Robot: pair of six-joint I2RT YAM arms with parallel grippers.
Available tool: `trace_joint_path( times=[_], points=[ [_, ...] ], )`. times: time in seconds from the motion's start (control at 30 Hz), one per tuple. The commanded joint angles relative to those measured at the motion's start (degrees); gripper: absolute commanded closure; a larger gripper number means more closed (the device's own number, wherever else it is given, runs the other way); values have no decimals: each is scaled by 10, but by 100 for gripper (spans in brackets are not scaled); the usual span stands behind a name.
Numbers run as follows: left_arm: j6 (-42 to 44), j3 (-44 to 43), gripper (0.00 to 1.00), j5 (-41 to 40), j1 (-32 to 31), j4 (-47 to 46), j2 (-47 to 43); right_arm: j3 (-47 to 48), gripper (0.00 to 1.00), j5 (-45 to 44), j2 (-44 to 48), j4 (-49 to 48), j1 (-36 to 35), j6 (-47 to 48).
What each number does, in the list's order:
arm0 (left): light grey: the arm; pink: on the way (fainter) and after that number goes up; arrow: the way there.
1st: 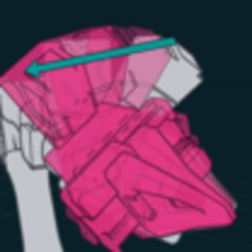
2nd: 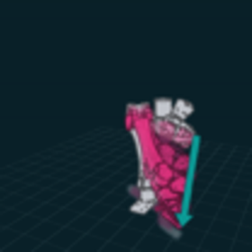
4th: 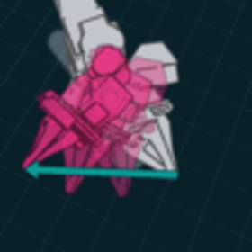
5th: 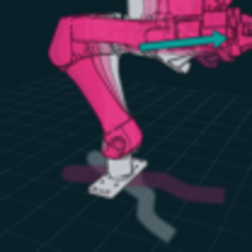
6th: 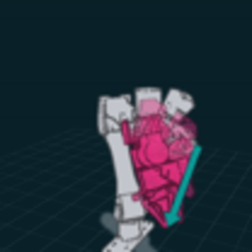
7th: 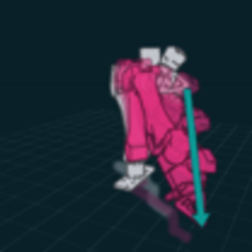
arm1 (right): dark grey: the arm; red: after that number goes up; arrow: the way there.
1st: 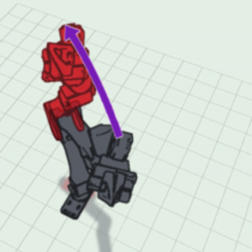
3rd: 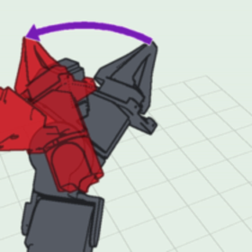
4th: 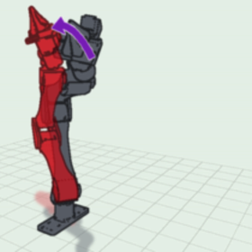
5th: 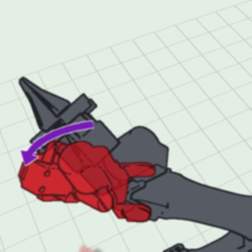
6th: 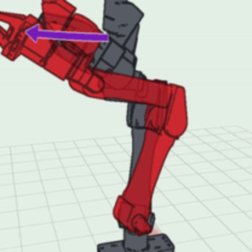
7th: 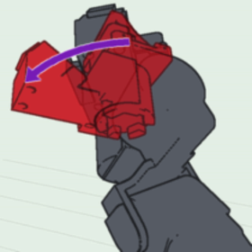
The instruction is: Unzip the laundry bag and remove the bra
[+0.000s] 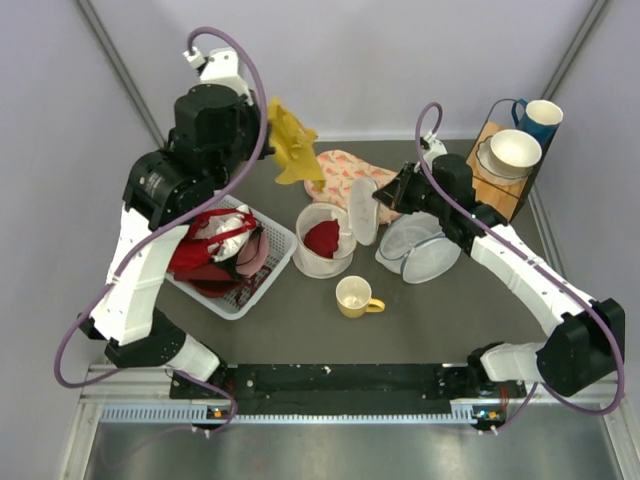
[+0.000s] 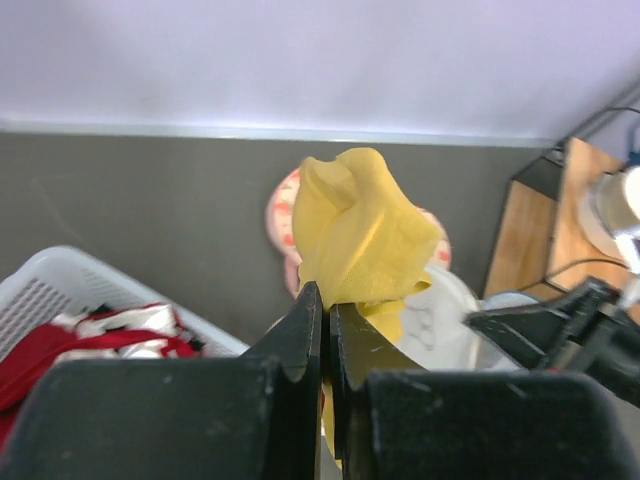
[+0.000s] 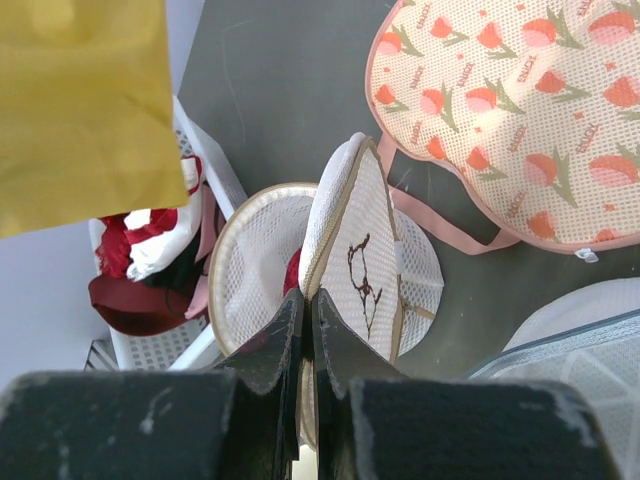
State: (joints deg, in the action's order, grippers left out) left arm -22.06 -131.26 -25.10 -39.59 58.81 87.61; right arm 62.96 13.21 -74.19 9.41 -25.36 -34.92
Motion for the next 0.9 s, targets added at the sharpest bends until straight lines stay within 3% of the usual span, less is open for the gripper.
trace_joint_path(
  times=[0.0,0.27,0.43,0.73,0.87],
  points=[
    [-17,15,100,2,99,65,-35,6,100,5,16,-19,-1,8],
    [-56,308,100,122,261,25,-177,10,100,6,12,-18,-1,12],
    [-61,418,100,173,291,-8,-222,9,100,8,12,-18,-1,12],
    [-80,529,100,109,303,3,-248,2,100,20,6,-26,-1,4],
    [-101,657,100,83,308,-91,-250,1,100,24,3,-30,-1,-1]
  ],
)
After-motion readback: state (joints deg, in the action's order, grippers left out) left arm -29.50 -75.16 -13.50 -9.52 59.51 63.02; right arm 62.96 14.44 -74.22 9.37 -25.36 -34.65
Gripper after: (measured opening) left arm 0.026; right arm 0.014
